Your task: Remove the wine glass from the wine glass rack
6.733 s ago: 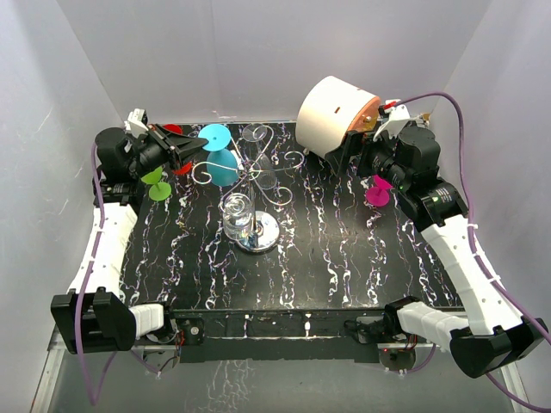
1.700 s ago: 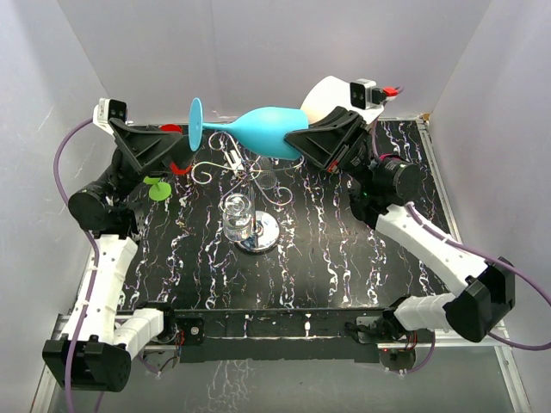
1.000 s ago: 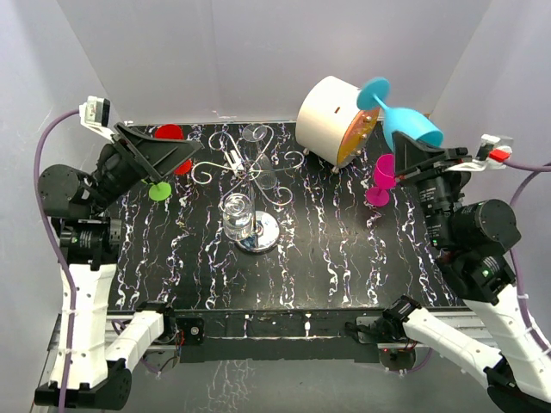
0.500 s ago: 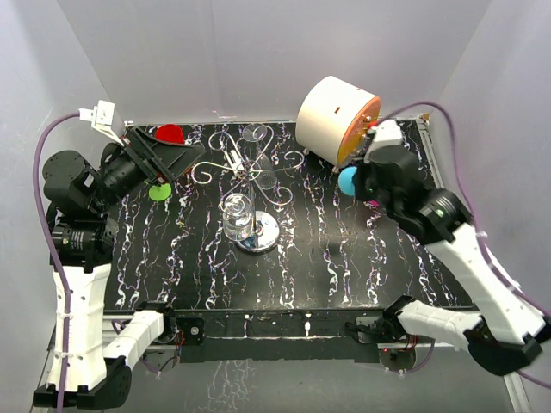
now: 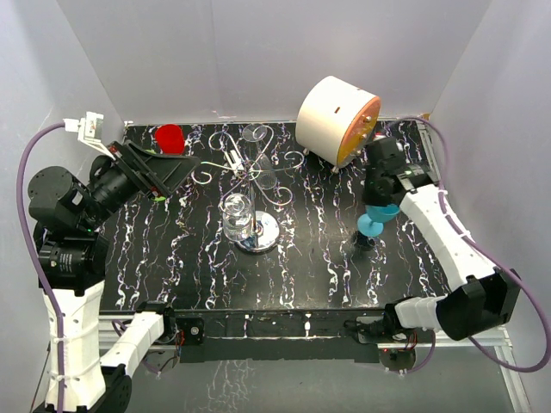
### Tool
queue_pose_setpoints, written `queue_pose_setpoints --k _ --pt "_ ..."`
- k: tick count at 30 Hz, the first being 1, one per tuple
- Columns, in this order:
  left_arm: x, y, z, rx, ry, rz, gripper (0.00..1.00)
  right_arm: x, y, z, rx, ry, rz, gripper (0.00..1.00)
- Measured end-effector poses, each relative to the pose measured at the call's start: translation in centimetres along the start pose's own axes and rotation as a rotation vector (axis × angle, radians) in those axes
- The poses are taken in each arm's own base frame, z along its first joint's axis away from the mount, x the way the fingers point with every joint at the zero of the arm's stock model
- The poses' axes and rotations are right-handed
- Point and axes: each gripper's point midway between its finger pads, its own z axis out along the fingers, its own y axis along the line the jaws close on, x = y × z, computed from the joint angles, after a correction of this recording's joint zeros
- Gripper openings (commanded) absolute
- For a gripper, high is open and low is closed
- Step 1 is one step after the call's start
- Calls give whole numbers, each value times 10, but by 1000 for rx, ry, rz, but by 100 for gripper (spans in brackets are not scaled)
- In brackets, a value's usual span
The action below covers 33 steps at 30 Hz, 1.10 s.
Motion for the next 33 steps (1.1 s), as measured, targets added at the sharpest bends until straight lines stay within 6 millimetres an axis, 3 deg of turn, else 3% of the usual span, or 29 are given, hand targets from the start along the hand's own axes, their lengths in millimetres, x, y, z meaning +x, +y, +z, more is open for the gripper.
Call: queue_pose_setpoints --k 3,5,14,22,27,33 --pt "1 1 -1 -6 4 5 99 1 -49 18 91 24 166 0" --pt "1 2 -1 -14 6 8 99 3 -71 23 157 28 250 0" --pt "-1 -2 -2 -18 12 33 99 -15 -114 32 322 -63 464 0" --pt "-2 -6 -1 -9 16 42 99 -32 -120 64 373 -17 502 0" --pt "-1 -7 -1 -6 18 43 99 -47 -118 69 344 -29 527 0" --pt "2 -9 -4 -5 22 51 99 -47 -131 72 355 -26 588 0"
